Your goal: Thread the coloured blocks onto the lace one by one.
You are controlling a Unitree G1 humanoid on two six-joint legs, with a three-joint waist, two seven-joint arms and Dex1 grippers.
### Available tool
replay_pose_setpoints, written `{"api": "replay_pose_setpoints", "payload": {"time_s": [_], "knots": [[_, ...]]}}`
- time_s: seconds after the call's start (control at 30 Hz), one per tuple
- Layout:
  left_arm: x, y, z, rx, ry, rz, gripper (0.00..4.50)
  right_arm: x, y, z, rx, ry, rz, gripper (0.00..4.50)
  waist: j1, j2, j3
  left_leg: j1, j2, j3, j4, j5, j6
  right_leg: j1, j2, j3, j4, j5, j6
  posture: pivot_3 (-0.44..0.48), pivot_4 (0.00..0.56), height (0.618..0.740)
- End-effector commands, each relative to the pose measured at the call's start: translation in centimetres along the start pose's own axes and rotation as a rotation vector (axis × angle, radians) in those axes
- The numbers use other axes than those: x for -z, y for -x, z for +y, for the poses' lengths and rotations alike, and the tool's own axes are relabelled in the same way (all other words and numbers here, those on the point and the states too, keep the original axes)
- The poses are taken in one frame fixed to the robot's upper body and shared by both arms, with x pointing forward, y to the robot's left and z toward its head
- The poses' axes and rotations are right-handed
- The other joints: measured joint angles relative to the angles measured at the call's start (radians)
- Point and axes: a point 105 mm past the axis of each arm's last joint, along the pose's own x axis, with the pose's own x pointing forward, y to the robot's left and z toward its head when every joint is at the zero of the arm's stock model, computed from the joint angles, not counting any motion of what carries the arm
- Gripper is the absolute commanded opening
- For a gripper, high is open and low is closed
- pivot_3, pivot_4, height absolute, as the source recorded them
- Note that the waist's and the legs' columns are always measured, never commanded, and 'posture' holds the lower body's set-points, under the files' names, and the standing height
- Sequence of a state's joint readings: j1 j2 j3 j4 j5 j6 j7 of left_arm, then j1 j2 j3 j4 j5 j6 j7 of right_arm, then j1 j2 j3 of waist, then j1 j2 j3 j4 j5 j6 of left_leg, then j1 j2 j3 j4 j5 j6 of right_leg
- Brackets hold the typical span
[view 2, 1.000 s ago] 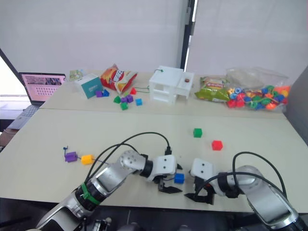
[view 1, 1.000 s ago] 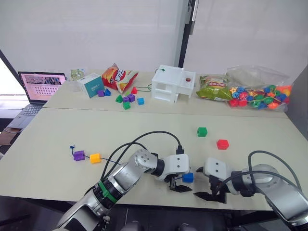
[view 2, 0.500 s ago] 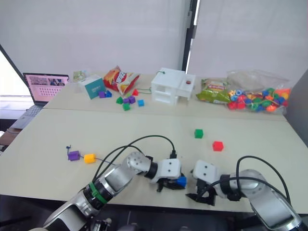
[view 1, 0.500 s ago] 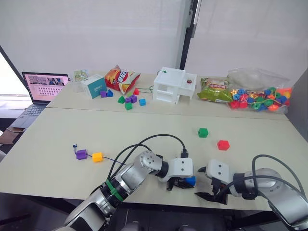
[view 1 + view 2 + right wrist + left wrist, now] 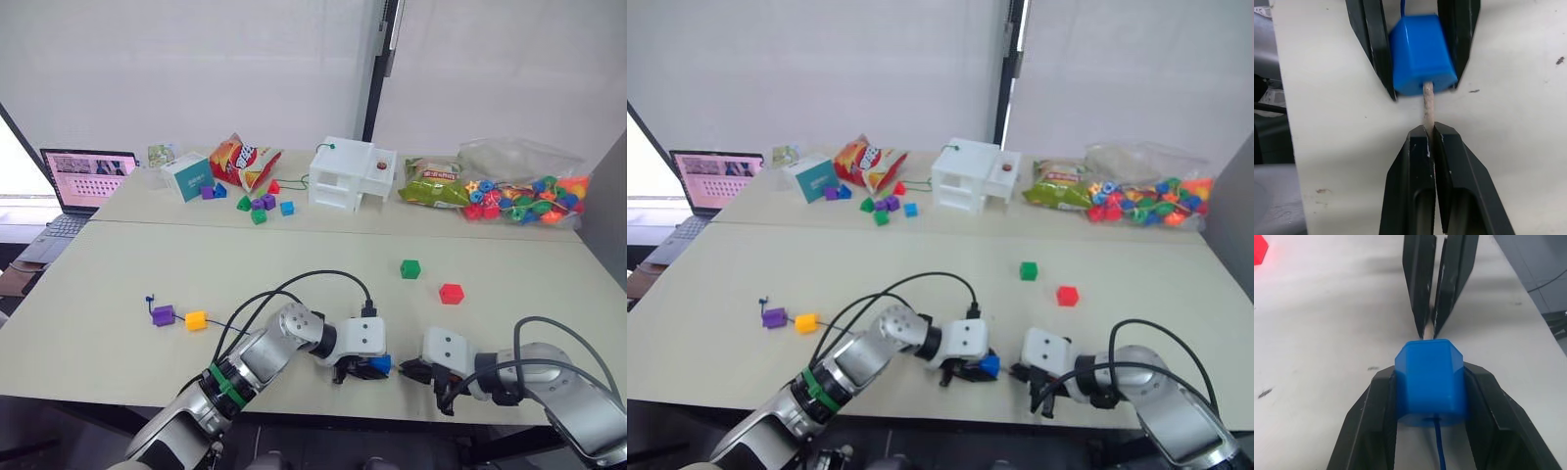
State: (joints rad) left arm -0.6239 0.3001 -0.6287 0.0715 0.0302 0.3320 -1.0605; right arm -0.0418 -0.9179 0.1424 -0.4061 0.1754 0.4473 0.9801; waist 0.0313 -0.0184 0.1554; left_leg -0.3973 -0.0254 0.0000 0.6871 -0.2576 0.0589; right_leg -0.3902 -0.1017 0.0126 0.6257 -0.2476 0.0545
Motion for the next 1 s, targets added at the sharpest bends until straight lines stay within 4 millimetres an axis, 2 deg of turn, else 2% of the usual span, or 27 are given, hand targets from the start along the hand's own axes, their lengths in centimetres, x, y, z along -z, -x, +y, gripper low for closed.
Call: {"api": "replay_pose_setpoints", "payload": {"time_s": [0.03, 0.17, 0.23, 0.37, 0.47, 0.53, 0.7, 0.77, 0.83, 0.93, 0.97, 1.0], "knots": [[0.7, 3.5, 0.8, -0.052, 0.031, -0.011, 1.31, 0.3, -0.2, -0.8, 0.006, 0.022, 0.037, 0.00, -0.010, 0.000, 0.000, 0.000, 0.001, 0.000, 0.000, 0.000, 0.000, 0.000, 0.001, 0.000, 0.000, 0.000, 0.000, 0.000, 0.150, 0.740], [2.4, 7.9, 0.4, -0.091, 0.066, -0.003, 1.31, -1.0, -0.5, -0.7, -0.025, 0.052, 0.010, 0.00, -0.024, 0.000, 0.000, -0.001, 0.002, 0.000, -0.002, 0.000, 0.000, -0.005, 0.001, 0.001, 0.004, 0.000, -0.002, 0.000, 0.150, 0.740], [5.0, 12.1, 0.3, -0.139, 0.104, 0.062, 1.31, -1.7, -0.6, -0.6, -0.047, 0.072, 0.009, 0.00, -0.024, 0.000, 0.000, -0.002, 0.002, 0.000, -0.002, 0.000, 0.000, -0.007, 0.001, 0.001, 0.004, 0.000, -0.002, 0.000, 0.150, 0.740], [9.5, 18.8, -1.0, -0.190, 0.182, 0.234, 1.31, -2.5, -0.8, -0.4, -0.080, 0.091, 0.010, 0.00, -0.031, 0.000, 0.000, -0.007, 0.003, 0.001, -0.003, 0.000, -0.001, -0.015, 0.001, 0.001, 0.006, 0.001, -0.003, 0.000, 0.150, 0.740], [12.3, 22.7, -2.1, -0.224, 0.196, 0.376, 1.31, -2.8, -0.9, -0.5, -0.093, 0.101, 0.013, 0.00, -0.032, 0.001, 0.000, -0.006, 0.003, 0.001, -0.006, 0.001, -0.002, -0.015, 0.001, 0.001, 0.005, 0.001, -0.004, 0.000, 0.150, 0.740], [13.0, 24.4, -2.7, -0.238, 0.201, 0.414, 1.31, -2.8, -1.0, -0.6, -0.100, 0.107, 0.019, 0.00, -0.032, 0.001, 0.000, -0.006, 0.003, 0.001, -0.007, 0.001, -0.002, -0.015, 0.000, 0.001, 0.005, 0.001, -0.004, 0.000, 0.150, 0.740], [12.5, 24.9, -2.4, -0.267, 0.165, 0.367, 1.31, -2.9, -1.0, -0.8, -0.105, 0.109, 0.019, 0.00, -0.032, 0.002, 0.000, -0.006, 0.003, 0.002, -0.007, 0.001, -0.002, -0.016, -0.001, 0.000, 0.005, 0.001, -0.004, 0.000, 0.150, 0.740], [10.2, 24.0, -1.9, -0.253, 0.202, 0.254, 2.35, -3.0, -1.2, -0.7, -0.111, 0.114, 0.019, 0.00, -0.032, 0.002, 0.000, -0.007, 0.003, 0.002, -0.007, 0.001, -0.002, -0.016, -0.001, 0.000, 0.006, 0.001, -0.004, 0.000, 0.150, 0.740], [6.9, 22.9, -1.0, -0.250, 0.219, 0.126, 2.96, -3.3, -1.3, -0.6, -0.121, 0.123, 0.020, 0.00, -0.031, 0.002, 0.001, -0.008, 0.003, 0.002, -0.006, 0.001, -0.002, -0.017, -0.001, 0.000, 0.006, 0.001, -0.004, 0.000, 0.150, 0.740], [4.9, 21.8, -0.8, -0.221, 0.227, 0.096, 4.01, -3.5, -1.3, -0.7, -0.125, 0.126, 0.021, 0.00, -0.025, 0.001, 0.001, -0.011, 0.002, 0.001, -0.005, 0.001, -0.002, -0.017, 0.000, -0.001, 0.006, 0.001, -0.004, 0.000, 0.150, 0.740], [3.9, 20.8, -1.1, -0.188, 0.223, 0.061, 4.32, -3.5, -1.3, -0.7, -0.127, 0.127, 0.023, 0.00, -0.026, 0.001, 0.001, -0.011, 0.002, 0.001, -0.005, 0.001, -0.002, -0.017, 0.000, -0.001, 0.006, 0.001, -0.004, 0.000, 0.150, 0.740], [2.8, 19.3, -1.4, -0.150, 0.206, 0.017, 4.32, -3.5, -1.4, -0.7, -0.128, 0.128, 0.026, 0.00, -0.026, 0.001, 0.001, -0.010, 0.002, 0.002, -0.005, 0.001, -0.002, -0.017, 0.001, 0.000, 0.006, 0.001, -0.003, 0.000, 0.150, 0.740]]}}
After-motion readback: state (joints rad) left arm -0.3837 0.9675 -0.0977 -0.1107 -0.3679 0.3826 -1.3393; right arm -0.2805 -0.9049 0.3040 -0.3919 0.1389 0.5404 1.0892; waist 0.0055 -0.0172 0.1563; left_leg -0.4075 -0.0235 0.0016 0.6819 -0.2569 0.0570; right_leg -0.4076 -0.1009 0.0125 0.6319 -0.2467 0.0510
